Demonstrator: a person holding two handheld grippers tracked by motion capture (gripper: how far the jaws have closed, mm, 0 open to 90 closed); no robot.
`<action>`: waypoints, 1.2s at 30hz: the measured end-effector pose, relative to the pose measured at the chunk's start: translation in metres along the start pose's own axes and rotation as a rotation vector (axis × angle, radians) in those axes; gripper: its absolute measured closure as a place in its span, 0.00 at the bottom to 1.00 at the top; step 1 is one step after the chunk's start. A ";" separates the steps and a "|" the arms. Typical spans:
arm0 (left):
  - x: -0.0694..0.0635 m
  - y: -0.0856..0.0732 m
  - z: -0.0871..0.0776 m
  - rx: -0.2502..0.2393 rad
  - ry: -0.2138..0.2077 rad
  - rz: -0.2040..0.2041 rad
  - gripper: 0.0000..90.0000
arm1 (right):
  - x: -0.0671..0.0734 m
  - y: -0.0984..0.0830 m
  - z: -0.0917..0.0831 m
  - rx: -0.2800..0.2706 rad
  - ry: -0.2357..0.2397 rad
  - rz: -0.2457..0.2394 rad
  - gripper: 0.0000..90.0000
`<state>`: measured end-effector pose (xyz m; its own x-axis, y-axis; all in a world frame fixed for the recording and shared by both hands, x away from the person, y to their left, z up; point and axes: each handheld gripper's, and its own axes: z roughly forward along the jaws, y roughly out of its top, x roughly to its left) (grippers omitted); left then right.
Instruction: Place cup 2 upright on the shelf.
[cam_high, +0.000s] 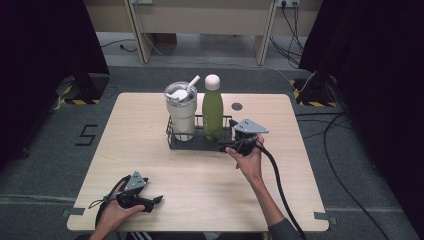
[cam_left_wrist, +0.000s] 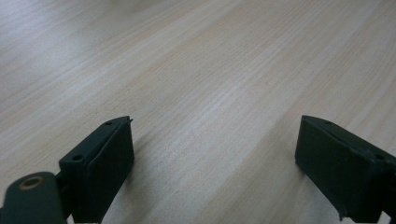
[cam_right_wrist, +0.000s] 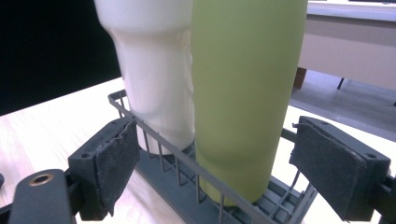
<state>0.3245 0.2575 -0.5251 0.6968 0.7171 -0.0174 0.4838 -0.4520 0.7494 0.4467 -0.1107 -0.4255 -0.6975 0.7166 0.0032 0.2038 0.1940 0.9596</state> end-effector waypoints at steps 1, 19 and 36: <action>0.000 0.000 0.000 0.000 0.000 0.000 0.12 | 0.001 -0.001 -0.002 0.005 -0.007 -0.007 0.17; 0.000 0.000 0.000 0.000 0.003 -0.002 0.12 | 0.025 -0.022 -0.032 0.036 0.034 -0.029 0.17; 0.000 0.000 0.000 0.000 0.004 -0.001 0.12 | 0.032 -0.035 -0.039 0.056 0.060 -0.004 0.17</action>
<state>0.3246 0.2573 -0.5251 0.6940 0.7198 -0.0158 0.4846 -0.4507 0.7497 0.3906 -0.1209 -0.4480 -0.7377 0.6749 0.0181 0.2381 0.2350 0.9424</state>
